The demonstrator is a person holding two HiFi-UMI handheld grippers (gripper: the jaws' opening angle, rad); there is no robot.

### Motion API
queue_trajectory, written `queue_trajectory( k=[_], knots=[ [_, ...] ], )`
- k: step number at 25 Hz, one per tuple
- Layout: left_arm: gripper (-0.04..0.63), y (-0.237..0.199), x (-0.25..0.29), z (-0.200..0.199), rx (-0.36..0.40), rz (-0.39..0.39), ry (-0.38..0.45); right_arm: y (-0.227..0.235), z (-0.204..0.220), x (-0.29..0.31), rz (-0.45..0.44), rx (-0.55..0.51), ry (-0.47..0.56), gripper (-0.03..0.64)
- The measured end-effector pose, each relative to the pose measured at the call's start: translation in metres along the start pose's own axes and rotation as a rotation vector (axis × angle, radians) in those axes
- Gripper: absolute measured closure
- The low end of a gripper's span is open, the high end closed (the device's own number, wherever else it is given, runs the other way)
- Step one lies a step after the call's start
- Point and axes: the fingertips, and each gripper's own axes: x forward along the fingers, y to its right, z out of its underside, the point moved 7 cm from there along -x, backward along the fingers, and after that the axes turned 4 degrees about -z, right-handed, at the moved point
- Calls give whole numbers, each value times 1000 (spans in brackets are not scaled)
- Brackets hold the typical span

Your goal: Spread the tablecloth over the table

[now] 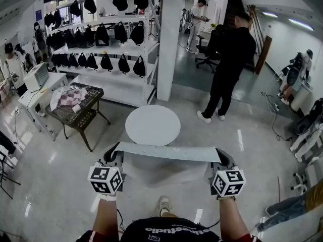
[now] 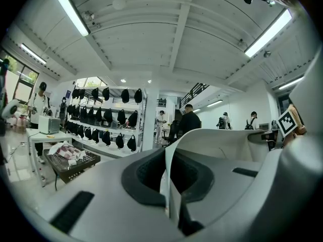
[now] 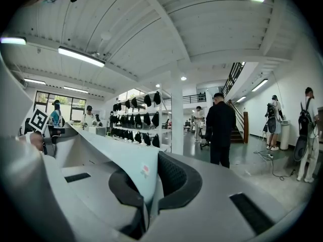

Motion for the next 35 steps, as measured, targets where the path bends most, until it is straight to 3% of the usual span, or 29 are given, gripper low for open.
queue_trajectory(
  k=[11, 35],
  knots=[
    [578, -6, 49, -7, -48, 3, -11, 27, -9, 49, -28, 33, 18, 591],
    [578, -24, 188, -37, -20, -87, 26, 103, -46, 201, -126, 43, 46, 589]
  ],
)
